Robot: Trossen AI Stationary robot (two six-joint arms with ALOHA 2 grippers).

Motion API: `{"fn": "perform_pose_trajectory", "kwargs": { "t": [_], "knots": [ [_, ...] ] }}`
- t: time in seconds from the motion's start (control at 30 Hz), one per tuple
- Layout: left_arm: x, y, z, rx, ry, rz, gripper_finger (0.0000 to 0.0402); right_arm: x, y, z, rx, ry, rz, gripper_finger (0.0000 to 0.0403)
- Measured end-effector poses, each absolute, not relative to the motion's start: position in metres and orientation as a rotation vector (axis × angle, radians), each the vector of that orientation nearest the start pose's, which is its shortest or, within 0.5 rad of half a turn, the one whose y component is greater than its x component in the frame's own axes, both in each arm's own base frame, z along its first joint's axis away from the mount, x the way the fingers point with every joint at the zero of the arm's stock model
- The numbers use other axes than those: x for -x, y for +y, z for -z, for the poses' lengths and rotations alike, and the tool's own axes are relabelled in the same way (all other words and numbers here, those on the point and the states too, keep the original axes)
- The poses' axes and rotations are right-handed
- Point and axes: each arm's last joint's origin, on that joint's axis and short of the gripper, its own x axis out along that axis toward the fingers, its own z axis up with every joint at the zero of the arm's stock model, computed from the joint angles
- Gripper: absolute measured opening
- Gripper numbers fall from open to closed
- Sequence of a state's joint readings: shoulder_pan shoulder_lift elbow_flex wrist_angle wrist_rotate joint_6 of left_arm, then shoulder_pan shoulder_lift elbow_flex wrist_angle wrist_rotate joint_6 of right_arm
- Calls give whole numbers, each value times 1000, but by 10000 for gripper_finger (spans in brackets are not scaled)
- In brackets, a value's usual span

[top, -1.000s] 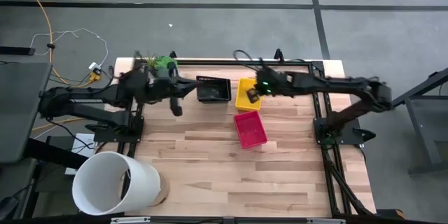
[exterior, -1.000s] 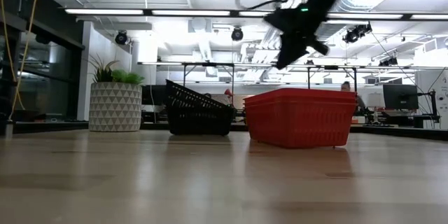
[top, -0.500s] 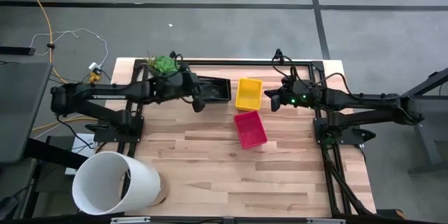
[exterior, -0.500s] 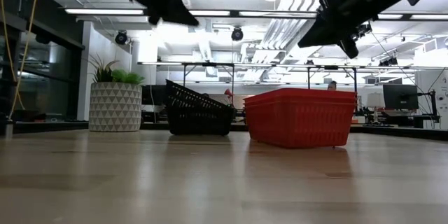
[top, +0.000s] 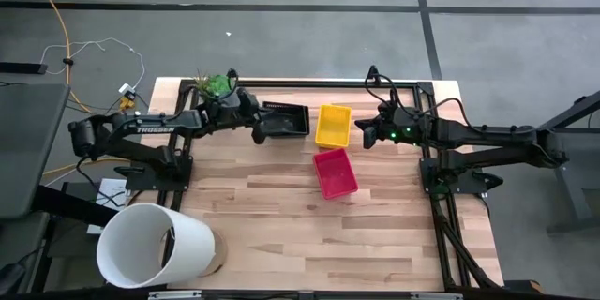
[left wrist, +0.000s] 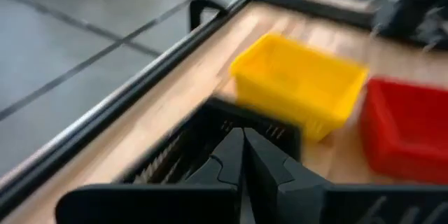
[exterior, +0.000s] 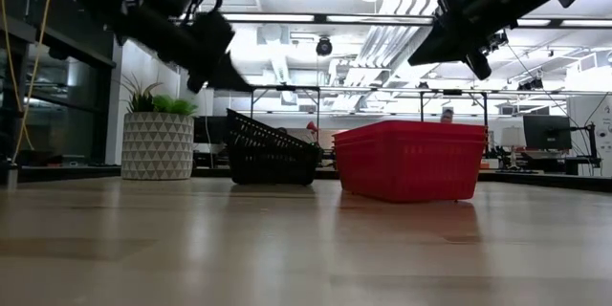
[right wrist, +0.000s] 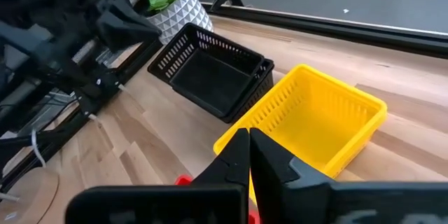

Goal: Stack baskets by color
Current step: Stack the black bin on the black bin

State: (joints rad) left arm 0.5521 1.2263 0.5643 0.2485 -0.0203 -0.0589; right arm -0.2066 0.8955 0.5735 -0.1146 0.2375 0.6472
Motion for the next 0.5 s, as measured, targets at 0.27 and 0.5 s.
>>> {"fn": "perform_pose_trajectory", "kwargs": {
  "t": [0.27, 0.5],
  "knots": [
    [-194, 130, -180, 183, 396, -633, 0, -187, -47, -248, -623, 267, 601, 0],
    [-184, 134, -166, 201, 405, -668, 0, -187, -47, -249, -640, 260, 608, 0]
  ]
}}
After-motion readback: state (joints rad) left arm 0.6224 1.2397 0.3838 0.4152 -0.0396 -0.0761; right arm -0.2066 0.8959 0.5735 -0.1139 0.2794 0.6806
